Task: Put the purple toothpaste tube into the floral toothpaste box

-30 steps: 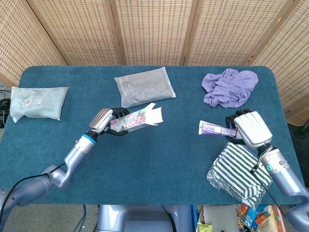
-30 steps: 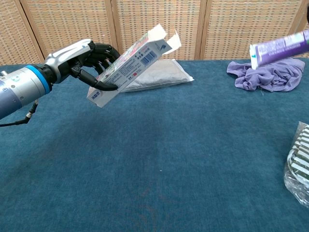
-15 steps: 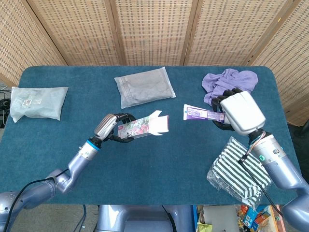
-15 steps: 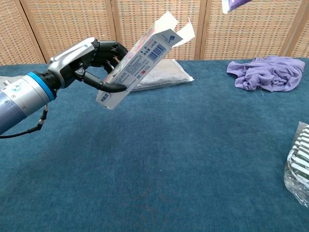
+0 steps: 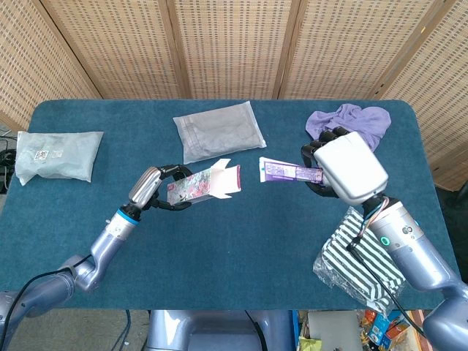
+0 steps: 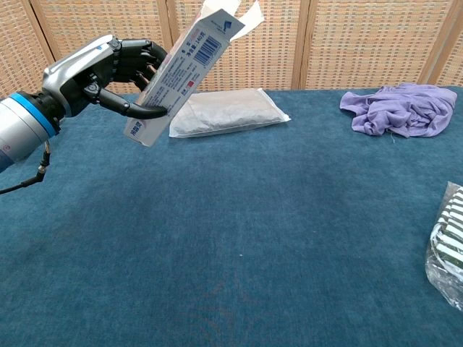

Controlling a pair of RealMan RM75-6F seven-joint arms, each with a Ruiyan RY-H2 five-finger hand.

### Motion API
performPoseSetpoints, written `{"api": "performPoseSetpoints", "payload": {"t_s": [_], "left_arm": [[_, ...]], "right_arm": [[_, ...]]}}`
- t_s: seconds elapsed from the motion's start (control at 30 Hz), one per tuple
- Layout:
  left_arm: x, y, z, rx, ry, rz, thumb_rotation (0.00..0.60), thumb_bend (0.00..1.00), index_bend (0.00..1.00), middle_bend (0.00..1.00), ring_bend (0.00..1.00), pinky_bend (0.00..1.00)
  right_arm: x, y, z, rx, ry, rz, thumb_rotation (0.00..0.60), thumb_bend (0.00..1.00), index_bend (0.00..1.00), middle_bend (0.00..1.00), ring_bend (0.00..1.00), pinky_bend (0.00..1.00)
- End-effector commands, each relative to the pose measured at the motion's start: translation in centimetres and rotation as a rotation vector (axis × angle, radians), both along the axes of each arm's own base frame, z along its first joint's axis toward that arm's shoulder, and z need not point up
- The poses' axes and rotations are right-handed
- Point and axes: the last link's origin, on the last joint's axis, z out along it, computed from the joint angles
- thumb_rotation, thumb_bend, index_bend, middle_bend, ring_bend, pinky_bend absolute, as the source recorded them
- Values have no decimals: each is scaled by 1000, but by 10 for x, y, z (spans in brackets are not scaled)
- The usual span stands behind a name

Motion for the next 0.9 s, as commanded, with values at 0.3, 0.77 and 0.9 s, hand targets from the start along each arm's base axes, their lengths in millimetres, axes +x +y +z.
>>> {"api": "performPoseSetpoints", "payload": {"t_s": [0.3, 0.77, 0.9], "left_arm": [[9, 1, 12, 20, 17, -9, 600, 289, 596, 509, 453, 484], [28, 4, -1, 11, 31, -22, 600, 301, 596, 509, 453, 484], [34, 6, -3, 14, 24, -24, 600, 301, 596, 508, 453, 484]], "right_arm": [[25, 5, -1, 7, 14, 32, 600, 610, 623, 620, 445, 418], [39, -2, -14, 32, 42, 21, 600, 612, 623, 621, 446, 418], [41, -6, -26, 53, 65, 20, 600, 613, 627, 626, 448, 418]]}}
